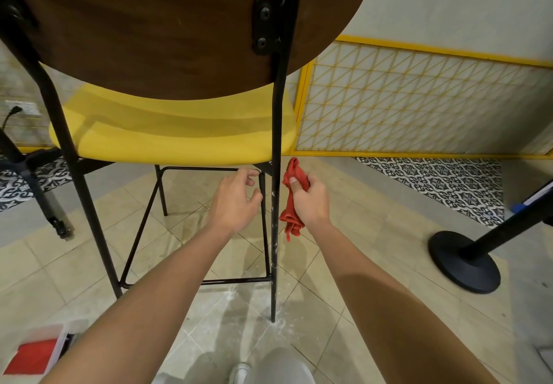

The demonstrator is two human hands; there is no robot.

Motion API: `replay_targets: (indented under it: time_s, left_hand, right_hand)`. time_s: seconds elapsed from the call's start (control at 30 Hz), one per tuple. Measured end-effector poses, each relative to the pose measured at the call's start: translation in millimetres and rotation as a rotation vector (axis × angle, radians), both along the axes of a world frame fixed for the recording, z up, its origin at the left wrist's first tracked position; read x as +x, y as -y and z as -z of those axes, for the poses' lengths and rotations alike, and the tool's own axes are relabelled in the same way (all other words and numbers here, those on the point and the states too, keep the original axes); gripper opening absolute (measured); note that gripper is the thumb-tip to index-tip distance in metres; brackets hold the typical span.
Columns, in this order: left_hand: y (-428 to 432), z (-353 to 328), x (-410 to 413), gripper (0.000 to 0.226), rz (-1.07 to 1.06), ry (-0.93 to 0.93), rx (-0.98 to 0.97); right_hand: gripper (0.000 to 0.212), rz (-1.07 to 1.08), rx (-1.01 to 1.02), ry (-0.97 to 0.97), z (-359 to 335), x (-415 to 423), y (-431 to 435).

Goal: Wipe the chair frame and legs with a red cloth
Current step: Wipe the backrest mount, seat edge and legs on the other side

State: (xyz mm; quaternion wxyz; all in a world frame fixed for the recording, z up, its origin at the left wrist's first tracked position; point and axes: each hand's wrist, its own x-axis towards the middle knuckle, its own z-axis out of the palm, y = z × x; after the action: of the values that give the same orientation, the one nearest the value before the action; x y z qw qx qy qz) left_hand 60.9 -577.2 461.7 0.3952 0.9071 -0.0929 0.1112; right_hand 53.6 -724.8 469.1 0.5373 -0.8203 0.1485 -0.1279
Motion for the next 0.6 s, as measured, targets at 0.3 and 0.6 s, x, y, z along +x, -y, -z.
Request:
replay_targets:
  time_s: [0.3, 0.6]
  left_hand:
    - [2, 0, 1, 0.035, -0.006, -0.001, -0.01]
    - [10, 1, -20, 0.036, 0.058, -0.14, -0.068]
  right_hand:
    - [0.016, -0.063, -0.042, -0.027, 5, 4, -6]
    - [0.022, -0.085, -0.151, -0.077, 16, -16, 11]
